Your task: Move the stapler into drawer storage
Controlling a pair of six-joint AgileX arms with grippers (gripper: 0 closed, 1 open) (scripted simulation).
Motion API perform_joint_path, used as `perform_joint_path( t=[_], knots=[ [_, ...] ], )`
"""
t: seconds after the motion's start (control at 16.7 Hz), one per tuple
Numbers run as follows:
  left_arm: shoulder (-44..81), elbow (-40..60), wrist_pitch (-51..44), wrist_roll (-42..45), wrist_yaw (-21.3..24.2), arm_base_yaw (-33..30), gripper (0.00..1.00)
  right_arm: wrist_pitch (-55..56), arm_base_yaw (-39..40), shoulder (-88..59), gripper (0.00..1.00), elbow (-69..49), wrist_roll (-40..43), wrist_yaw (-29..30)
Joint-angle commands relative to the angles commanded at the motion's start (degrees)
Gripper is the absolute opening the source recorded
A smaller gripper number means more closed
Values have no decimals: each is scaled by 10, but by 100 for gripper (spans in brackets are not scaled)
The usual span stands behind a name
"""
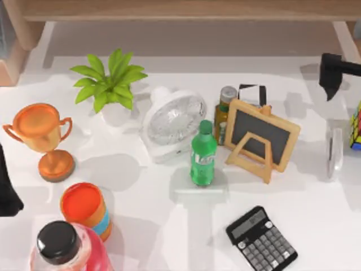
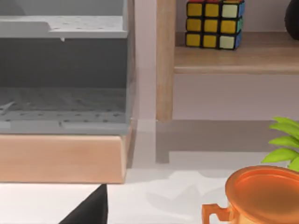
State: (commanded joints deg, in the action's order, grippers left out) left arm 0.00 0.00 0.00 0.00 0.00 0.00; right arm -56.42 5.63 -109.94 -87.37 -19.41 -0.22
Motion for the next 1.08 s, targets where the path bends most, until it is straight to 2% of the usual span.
perform_joint_path(
  t=[0.24, 0.66, 1.08],
  knots=[
    [0, 0, 0, 0, 0, 0, 100, -70, 29, -31, 100, 6, -20, 1],
    [0, 0, 0, 0, 0, 0, 100, -71, 27, -29, 100, 6, -19, 1],
    [0, 0, 0, 0, 0, 0, 100, -93, 23, 37, 100, 53, -13, 1]
  ],
)
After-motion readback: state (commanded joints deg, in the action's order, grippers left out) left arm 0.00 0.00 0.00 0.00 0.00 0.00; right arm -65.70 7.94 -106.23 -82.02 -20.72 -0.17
